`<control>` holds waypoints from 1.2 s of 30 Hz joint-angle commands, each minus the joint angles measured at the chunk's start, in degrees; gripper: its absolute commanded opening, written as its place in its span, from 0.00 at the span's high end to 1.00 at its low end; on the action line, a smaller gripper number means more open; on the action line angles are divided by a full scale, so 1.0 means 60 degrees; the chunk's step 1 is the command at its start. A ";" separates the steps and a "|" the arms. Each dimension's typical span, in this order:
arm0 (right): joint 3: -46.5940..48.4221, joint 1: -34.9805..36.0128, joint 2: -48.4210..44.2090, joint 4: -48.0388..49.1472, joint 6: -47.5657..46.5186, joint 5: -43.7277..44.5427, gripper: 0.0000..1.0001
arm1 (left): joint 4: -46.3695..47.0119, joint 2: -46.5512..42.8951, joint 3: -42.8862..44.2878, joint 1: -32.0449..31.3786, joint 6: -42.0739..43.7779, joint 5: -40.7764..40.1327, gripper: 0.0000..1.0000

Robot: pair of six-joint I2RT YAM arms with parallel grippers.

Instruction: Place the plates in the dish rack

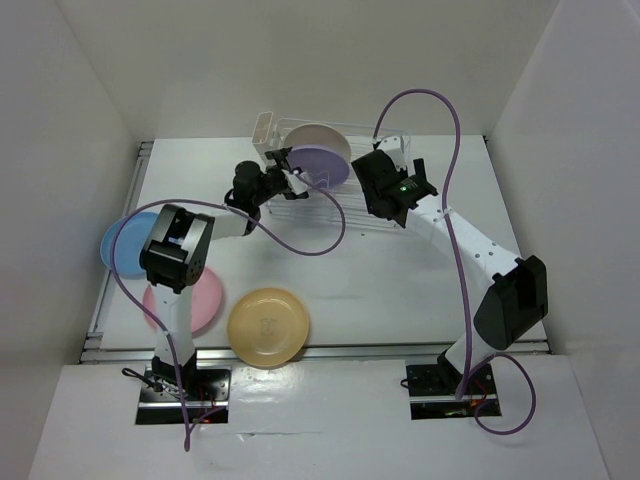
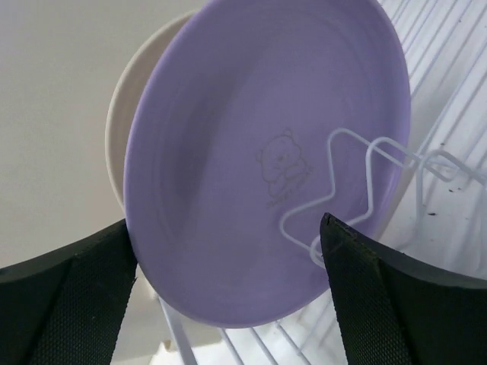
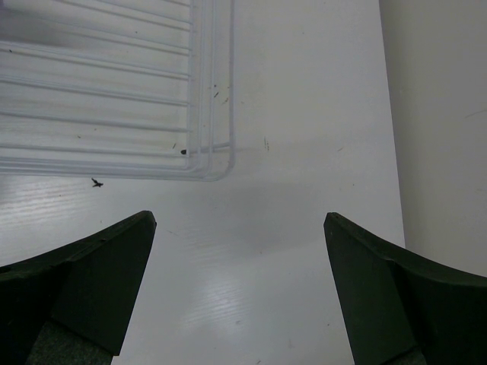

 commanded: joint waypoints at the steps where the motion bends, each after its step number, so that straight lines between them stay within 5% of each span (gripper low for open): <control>1: 0.0148 -0.0065 0.0034 0.0334 0.0103 0.0056 0.00 | -0.1141 -0.0190 -0.0137 -0.0055 -0.0835 0.0354 0.00; 8: 0.0061 -0.0065 0.0034 0.0421 0.0103 0.0056 0.00 | -0.0997 -0.0613 -0.0502 -0.0054 -0.1026 0.0295 0.00; 17: -0.0028 -0.0065 -0.0141 0.0421 0.0103 -0.0163 0.00 | 0.0909 -0.1069 -0.1192 0.0034 -0.1774 -0.2383 0.00; 28: 0.0060 -0.0065 -0.0142 0.0334 0.0103 -0.0661 0.00 | 0.1523 -0.1814 -0.1030 0.0034 -0.1950 -0.3322 0.00; 33: 0.0060 -0.0065 -0.0142 0.0334 0.0103 -0.0749 0.00 | 0.1743 -0.2620 -0.1133 0.0034 -0.2649 -0.6095 0.00; 36: 0.0060 -0.0065 -0.0142 0.0334 0.0103 -0.0749 0.00 | 0.0039 -0.3293 -0.0623 -0.0185 -0.2858 -0.8560 0.00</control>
